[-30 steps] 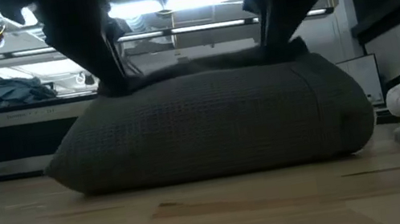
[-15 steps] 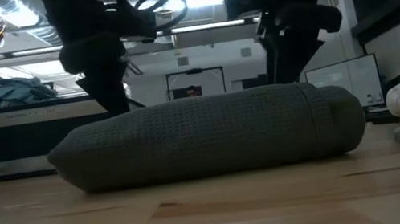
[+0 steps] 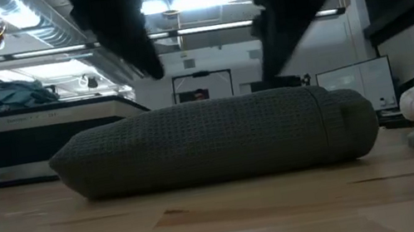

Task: Fold towel
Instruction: Fold the gray towel

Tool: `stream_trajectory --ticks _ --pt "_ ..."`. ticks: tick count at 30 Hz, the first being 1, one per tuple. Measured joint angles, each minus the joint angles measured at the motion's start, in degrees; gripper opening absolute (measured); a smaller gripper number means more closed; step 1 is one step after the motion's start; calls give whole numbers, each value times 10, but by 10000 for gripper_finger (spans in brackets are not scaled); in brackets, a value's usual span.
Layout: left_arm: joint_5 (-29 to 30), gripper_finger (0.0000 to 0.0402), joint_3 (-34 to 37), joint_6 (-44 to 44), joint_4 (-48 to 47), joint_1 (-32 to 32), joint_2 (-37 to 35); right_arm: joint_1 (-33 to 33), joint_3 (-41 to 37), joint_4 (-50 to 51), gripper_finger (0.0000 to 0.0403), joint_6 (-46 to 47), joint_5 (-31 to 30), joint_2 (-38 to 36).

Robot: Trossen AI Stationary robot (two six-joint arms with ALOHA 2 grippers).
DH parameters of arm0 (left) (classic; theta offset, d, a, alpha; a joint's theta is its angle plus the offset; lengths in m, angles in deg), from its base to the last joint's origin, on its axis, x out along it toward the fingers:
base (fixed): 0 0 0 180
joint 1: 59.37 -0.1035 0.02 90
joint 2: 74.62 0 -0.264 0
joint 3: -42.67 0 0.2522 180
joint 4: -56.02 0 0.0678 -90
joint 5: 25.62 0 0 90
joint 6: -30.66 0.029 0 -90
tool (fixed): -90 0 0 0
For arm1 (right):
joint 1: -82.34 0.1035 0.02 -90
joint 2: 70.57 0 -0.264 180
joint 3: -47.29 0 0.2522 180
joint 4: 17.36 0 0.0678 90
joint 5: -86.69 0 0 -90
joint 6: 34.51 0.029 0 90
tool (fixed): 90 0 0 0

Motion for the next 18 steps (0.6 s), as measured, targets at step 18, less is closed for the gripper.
stream_trajectory --ticks 18 --pt "-3 22 116 0 203 30 51 19 1 -109 216 11 38 99"
